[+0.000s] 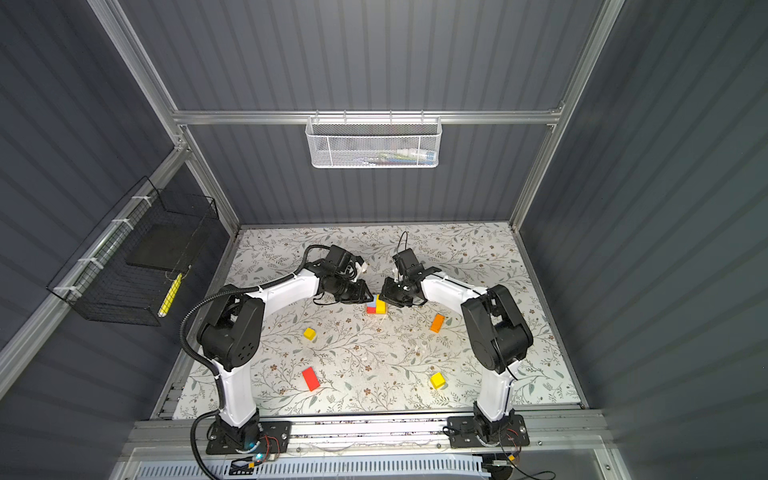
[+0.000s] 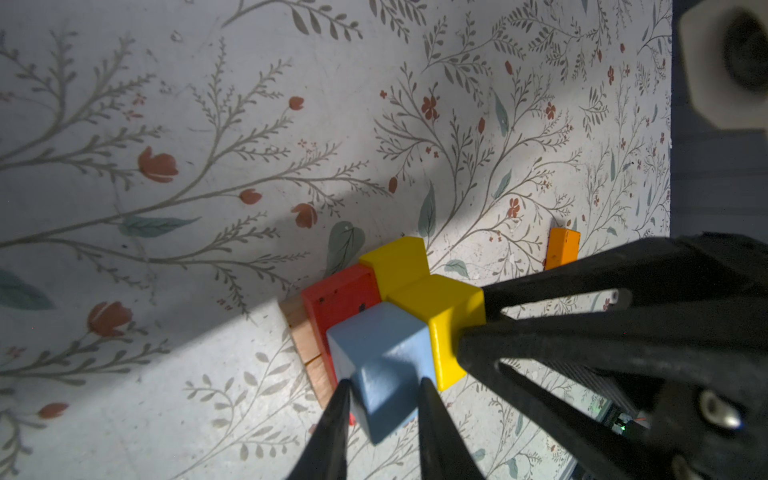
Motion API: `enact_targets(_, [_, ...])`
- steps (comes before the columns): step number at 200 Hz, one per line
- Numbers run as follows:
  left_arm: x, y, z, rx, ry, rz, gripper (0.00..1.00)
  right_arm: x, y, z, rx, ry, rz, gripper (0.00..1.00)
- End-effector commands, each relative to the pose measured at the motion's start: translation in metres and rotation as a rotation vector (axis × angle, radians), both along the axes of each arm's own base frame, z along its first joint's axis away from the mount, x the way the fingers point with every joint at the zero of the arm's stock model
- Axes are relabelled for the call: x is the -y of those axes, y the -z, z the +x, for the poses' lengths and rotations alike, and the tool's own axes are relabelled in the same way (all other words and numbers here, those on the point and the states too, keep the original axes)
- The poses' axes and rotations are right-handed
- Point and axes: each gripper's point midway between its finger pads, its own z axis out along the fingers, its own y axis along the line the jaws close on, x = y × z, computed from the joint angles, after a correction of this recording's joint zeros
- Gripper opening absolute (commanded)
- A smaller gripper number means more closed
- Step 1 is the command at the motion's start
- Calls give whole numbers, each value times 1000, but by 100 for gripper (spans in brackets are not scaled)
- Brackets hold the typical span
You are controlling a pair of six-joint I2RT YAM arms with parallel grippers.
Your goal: Build the wood block tower
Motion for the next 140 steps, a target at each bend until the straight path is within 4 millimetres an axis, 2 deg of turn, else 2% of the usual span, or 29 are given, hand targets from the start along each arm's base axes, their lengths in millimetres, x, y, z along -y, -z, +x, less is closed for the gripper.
enact_targets(1, [2, -6, 4, -5, -9, -16, 28, 0, 3, -5, -17, -4, -4, 33])
enact_targets(69, [2, -9, 4, -12, -21, -24, 28, 0, -4, -1, 2, -9, -14, 39])
enact_targets(96, [1, -10, 5, -9, -26, -21, 36, -1, -5, 1, 6, -11, -12, 40])
enact_targets(106, [0, -10, 5, -7, -28, -18, 40, 4, -4, 6, 22, 9, -39, 40])
enact_targets(140, [0, -11, 6, -5, -32, -18, 42, 3, -7, 9, 32, 9, -38, 40])
